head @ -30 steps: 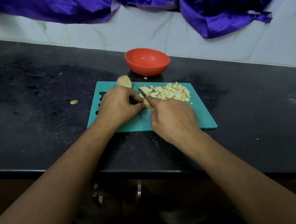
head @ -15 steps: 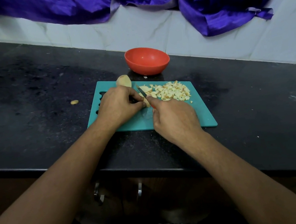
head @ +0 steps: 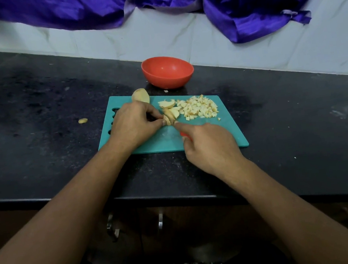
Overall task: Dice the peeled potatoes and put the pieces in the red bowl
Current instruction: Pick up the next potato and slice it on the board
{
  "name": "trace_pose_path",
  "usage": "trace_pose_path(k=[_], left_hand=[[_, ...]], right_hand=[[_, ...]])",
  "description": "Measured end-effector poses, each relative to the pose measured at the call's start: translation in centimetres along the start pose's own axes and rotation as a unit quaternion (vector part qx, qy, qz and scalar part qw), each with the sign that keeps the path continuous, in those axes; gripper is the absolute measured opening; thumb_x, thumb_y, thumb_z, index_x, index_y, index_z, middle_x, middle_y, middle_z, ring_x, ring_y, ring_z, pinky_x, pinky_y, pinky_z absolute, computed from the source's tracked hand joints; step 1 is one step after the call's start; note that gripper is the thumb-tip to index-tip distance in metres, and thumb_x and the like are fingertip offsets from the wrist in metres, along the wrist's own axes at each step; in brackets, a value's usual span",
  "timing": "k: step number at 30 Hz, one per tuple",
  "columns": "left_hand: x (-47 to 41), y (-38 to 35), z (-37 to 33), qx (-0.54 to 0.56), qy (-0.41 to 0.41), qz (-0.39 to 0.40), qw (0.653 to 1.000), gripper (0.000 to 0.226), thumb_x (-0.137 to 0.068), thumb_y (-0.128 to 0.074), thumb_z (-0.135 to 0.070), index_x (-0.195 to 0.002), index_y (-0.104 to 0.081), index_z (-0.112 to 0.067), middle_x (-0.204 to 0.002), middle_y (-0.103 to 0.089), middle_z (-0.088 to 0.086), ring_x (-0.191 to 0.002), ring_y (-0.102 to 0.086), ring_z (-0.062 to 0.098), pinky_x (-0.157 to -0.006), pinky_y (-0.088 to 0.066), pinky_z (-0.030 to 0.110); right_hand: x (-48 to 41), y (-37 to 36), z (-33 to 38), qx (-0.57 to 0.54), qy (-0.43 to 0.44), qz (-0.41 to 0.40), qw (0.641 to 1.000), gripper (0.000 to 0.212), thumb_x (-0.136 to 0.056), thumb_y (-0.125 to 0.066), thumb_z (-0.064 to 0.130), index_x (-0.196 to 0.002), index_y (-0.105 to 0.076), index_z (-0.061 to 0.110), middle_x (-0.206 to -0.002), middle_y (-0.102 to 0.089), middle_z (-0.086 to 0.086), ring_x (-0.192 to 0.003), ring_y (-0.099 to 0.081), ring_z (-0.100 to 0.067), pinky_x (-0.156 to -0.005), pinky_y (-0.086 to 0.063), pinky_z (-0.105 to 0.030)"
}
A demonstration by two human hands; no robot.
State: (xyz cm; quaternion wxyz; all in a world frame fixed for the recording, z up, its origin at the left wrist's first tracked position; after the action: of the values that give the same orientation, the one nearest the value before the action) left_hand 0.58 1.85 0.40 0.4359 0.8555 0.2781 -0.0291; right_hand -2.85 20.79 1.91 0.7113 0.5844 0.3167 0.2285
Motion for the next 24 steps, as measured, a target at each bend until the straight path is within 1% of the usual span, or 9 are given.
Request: trace_pose_path(k=[3,6,9,11,13,15,20,24], left_hand=[[0.0,-0.1,0.1,0.0,0.003,0.002,1.0,0.011,-0.083,-0.084,-0.037,-0.091,-0.08,-0.031,-0.085,-0.072,-0.02,-0.084,-0.064,0.001,-0.085,-0.056,0.031],[-0.1,-0.1,0.2,-0.001,0.004,0.003,1.0,0.009,-0.083,-0.083,-0.037,-0.088,-0.079,-0.032,-0.084,-0.073,-0.02,-0.084,-0.065,0.002,-0.085,-0.056,0.033],[0.0,-0.1,0.1,-0.001,0.002,0.001,1.0,0.008,-0.083,-0.083,-0.038,-0.088,-0.079,-0.034,-0.083,-0.073,-0.02,-0.083,-0.066,0.002,-0.085,-0.056,0.034],[-0.1,0.0,0.2,-0.003,0.003,-0.001,1.0,0.007,-0.083,-0.083,-0.037,-0.088,-0.079,-0.033,-0.08,-0.072,-0.022,-0.082,-0.065,0.001,-0.084,-0.056,0.033],[0.0,0.0,0.2,-0.005,0.002,0.0,1.0,0.007,-0.083,-0.083,-0.037,-0.087,-0.079,-0.033,-0.076,-0.068,-0.025,-0.08,-0.064,0.001,-0.082,-0.056,0.032],[0.0,-0.1,0.1,-0.006,0.0,0.002,1.0,0.007,-0.083,-0.083,-0.037,-0.087,-0.079,-0.033,-0.077,-0.068,-0.024,-0.081,-0.064,0.001,-0.081,-0.055,0.031],[-0.1,-0.1,0.2,-0.006,-0.002,0.003,1.0,0.006,-0.084,-0.082,-0.037,-0.088,-0.079,-0.033,-0.075,-0.067,-0.024,-0.081,-0.064,0.002,-0.075,-0.049,0.026],[0.0,-0.1,0.1,-0.005,-0.003,0.003,1.0,0.004,-0.084,-0.082,-0.035,-0.086,-0.079,-0.033,-0.08,-0.071,-0.021,-0.081,-0.066,0.003,-0.077,-0.053,0.028]], right_hand=[[0.3,0.2,-0.7,-0.083,-0.029,-0.019,0.996,0.045,-0.104,-0.047,0.035,-0.148,-0.047,0.045,-0.078,-0.058,0.011,-0.059,-0.048,-0.007,-0.053,-0.034,-0.03],[0.2,0.4,-0.1,-0.087,-0.029,-0.05,0.995,0.046,-0.103,-0.047,0.033,-0.149,-0.047,0.043,-0.089,-0.068,0.005,-0.064,-0.051,-0.012,-0.058,-0.038,-0.031],[-0.3,0.3,0.9,-0.06,-0.027,-0.05,0.997,0.047,-0.104,-0.045,0.033,-0.15,-0.044,0.043,-0.092,-0.067,0.003,-0.071,-0.051,-0.015,-0.062,-0.038,-0.032],[-0.6,0.1,1.4,-0.044,-0.025,-0.041,0.998,0.048,-0.104,-0.043,0.034,-0.152,-0.042,0.042,-0.089,-0.062,0.002,-0.075,-0.052,-0.017,-0.063,-0.041,-0.033],[-0.8,-0.2,1.6,-0.026,-0.02,-0.036,0.999,0.048,-0.105,-0.042,0.033,-0.152,-0.042,0.04,-0.084,-0.057,0.004,-0.075,-0.052,-0.018,-0.063,-0.043,-0.034],[-1.0,-0.3,1.7,-0.01,-0.014,-0.036,0.999,0.048,-0.105,-0.042,0.033,-0.152,-0.042,0.038,-0.08,-0.054,0.004,-0.072,-0.052,-0.018,-0.061,-0.041,-0.034],[-1.2,-0.5,1.5,-0.028,-0.01,-0.041,0.999,0.049,-0.105,-0.042,0.034,-0.153,-0.039,0.039,-0.081,-0.061,0.001,-0.074,-0.057,-0.02,-0.061,-0.043,-0.035],[-1.3,-0.7,1.5,-0.02,-0.001,-0.047,0.999,0.049,-0.105,-0.041,0.034,-0.153,-0.039,0.039,-0.079,-0.06,0.001,-0.071,-0.054,-0.019,-0.06,-0.04,-0.034]])
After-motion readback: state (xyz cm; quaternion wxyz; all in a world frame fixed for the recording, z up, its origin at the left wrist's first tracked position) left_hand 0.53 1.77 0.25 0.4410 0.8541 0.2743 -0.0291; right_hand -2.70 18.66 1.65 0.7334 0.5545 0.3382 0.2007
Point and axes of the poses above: each hand's wrist, its own x-axis away from the middle knuckle, its own y-axis out of the back of the hand, z = x × y, the point moved 2 cm from there along -x, towards the middle knuckle
